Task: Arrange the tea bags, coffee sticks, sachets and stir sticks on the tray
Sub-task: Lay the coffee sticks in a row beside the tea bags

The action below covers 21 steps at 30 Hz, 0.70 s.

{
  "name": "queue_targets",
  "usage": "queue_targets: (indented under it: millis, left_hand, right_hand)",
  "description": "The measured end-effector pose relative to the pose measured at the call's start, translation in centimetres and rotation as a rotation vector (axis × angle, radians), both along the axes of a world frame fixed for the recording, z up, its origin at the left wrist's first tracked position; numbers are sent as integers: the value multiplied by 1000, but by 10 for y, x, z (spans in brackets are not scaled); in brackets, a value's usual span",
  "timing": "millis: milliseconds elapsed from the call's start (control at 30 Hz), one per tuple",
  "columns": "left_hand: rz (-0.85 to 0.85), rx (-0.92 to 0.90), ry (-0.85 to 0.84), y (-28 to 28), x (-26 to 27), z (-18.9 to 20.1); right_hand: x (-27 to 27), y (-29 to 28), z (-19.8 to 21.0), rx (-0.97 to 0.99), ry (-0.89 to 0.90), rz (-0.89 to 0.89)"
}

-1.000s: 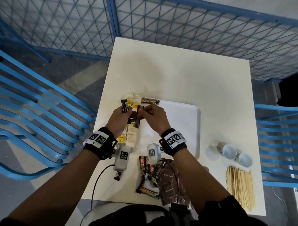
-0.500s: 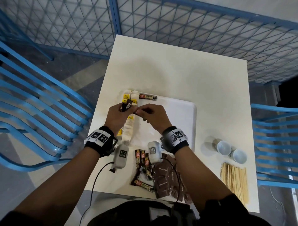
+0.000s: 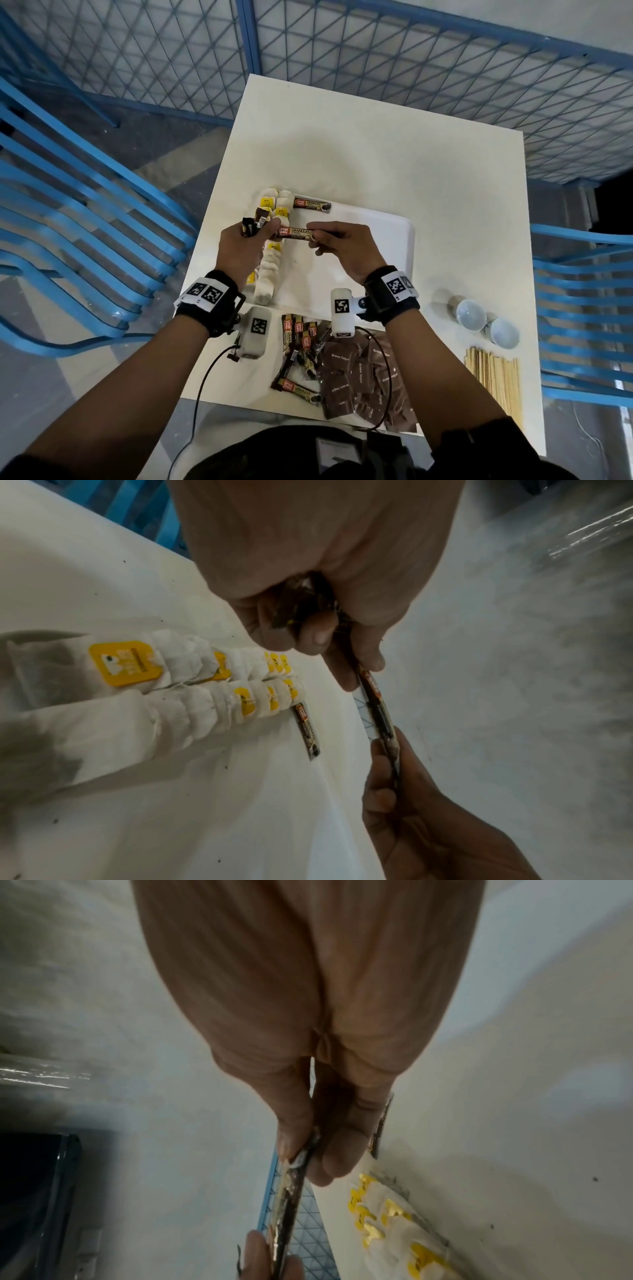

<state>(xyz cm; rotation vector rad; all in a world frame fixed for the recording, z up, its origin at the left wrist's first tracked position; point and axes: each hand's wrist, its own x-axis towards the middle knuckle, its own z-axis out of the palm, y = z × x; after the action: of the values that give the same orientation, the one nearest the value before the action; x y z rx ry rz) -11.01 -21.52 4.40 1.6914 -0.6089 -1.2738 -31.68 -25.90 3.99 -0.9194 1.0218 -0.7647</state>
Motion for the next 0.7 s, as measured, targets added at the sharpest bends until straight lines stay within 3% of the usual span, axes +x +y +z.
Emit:
queue_targets:
  millis: [133, 267, 333, 533, 700]
  left_hand:
    - [-2, 11, -51, -2, 2, -3]
    - [-20, 10, -77, -6, 3, -7]
    - [-31, 5, -90, -8, 4, -7]
    - [-70, 55, -158, -20, 12, -11]
    - [-128, 111, -178, -29, 24, -16]
  right_hand:
    - [2, -1, -1, -19, 74, 8]
    - [8, -3, -2, -281, 532, 107]
    - [16, -3, -4, -455, 638, 165]
    - [33, -15, -13, -506, 690, 193]
    - [29, -33, -28, -489, 759, 40]
